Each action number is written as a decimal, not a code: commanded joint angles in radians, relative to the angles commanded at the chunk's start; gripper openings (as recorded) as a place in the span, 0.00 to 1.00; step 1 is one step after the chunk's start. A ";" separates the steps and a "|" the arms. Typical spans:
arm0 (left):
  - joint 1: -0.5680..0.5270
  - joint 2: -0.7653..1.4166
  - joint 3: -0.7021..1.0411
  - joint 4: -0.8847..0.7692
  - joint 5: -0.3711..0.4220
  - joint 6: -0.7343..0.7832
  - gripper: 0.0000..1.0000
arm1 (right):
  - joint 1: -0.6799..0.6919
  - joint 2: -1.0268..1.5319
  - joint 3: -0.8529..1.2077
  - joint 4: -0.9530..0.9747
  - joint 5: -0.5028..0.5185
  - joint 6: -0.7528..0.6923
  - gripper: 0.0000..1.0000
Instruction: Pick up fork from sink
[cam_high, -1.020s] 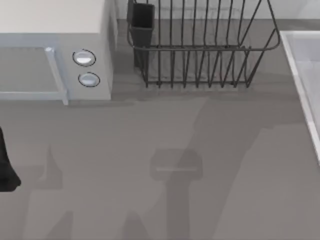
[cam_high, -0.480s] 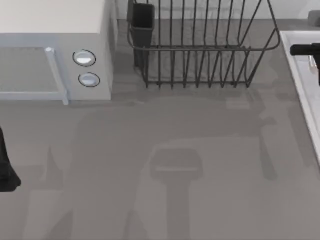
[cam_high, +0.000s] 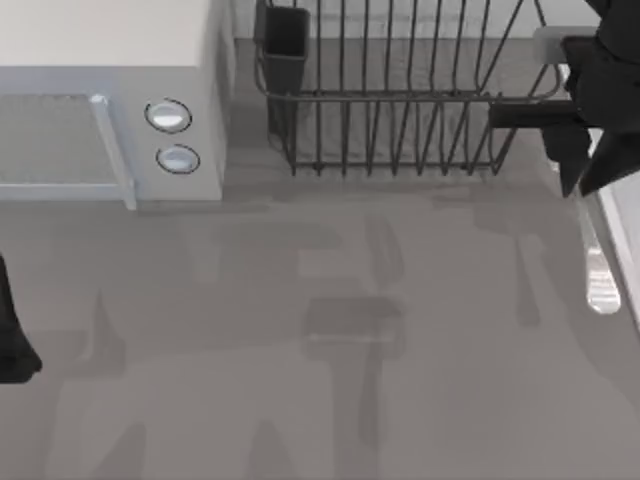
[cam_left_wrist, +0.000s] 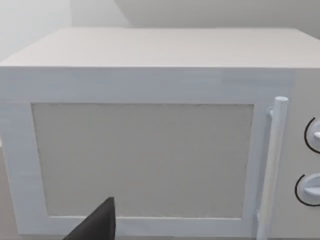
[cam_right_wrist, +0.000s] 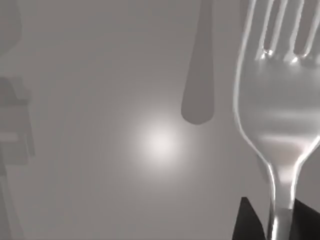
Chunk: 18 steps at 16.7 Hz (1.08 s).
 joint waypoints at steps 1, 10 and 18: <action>0.000 0.000 0.000 0.000 0.000 0.000 1.00 | 0.000 0.000 0.000 0.000 0.000 0.000 0.00; 0.000 0.000 0.000 0.000 0.000 0.000 1.00 | 0.001 0.030 -0.240 0.281 -0.001 0.003 0.00; 0.000 0.000 0.000 0.000 0.000 0.000 1.00 | 0.004 0.049 -0.371 0.420 0.000 0.004 0.00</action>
